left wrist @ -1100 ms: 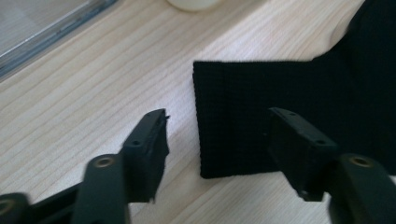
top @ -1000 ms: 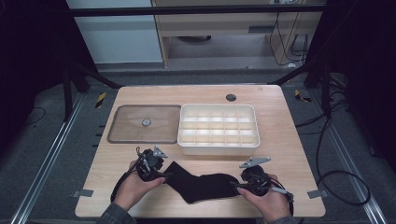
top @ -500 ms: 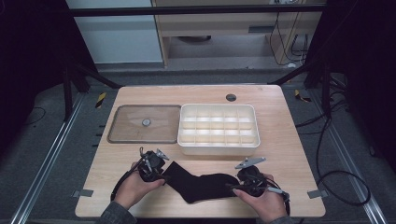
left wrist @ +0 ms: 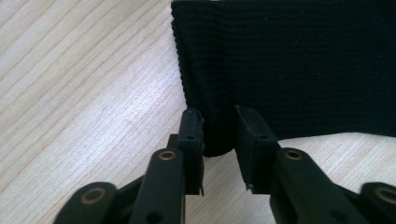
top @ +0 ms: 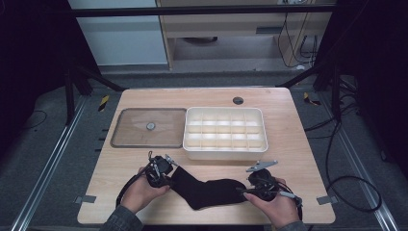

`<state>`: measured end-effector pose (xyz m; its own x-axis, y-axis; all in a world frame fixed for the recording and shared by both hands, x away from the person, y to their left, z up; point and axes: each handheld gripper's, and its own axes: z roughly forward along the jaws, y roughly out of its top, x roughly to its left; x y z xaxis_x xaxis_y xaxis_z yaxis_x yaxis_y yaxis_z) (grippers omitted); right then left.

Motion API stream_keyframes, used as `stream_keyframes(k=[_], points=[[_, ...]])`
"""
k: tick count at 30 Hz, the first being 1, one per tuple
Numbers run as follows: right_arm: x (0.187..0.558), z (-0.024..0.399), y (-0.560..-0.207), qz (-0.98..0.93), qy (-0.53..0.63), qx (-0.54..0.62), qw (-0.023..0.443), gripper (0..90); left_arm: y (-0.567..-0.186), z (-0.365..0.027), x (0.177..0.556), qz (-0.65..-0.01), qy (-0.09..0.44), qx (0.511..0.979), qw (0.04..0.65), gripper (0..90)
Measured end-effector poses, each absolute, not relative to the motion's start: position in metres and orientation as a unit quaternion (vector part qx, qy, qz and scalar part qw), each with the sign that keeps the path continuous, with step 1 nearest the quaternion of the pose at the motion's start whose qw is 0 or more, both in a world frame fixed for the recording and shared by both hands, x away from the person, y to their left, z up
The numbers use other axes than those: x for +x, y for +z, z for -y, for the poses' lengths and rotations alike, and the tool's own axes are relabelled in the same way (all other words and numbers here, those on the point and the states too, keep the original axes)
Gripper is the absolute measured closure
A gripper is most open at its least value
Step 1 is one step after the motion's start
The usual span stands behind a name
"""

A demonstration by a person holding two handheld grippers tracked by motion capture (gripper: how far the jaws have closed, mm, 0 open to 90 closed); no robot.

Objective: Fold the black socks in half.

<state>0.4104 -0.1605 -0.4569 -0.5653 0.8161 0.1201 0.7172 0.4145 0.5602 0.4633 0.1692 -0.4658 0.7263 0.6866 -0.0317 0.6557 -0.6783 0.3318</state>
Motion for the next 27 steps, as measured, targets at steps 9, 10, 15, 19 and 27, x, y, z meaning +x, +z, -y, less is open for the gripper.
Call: stream_keyframes(k=[9, 10, 15, 19, 27], points=[[0.413, 0.164, -0.466, -0.836, 0.278, 0.467, 0.071, 42.7, -0.466, -0.166, 0.46, -0.359, 0.059, 0.918, 0.157, 76.9], [0.414, 0.164, -0.467, -0.836, 0.277, 0.468, 0.071, 44.3, -0.466, -0.166, 0.46, -0.359, 0.059, 0.918, 0.157, 77.0], [0.416, 0.161, -0.471, -0.836, 0.28, 0.467, 0.064, 48.4, -0.466, -0.167, 0.46, -0.357, 0.06, 0.918, 0.163, 77.5], [0.416, 0.156, -0.475, -0.838, 0.275, 0.467, 0.061, 48.3, -0.466, -0.166, 0.46, -0.357, 0.065, 0.917, 0.167, 78.2], [0.417, 0.146, -0.479, -0.85, 0.256, 0.456, 0.062, 61.1, -0.459, -0.17, 0.46, -0.358, 0.069, 0.912, 0.187, 79.3]])
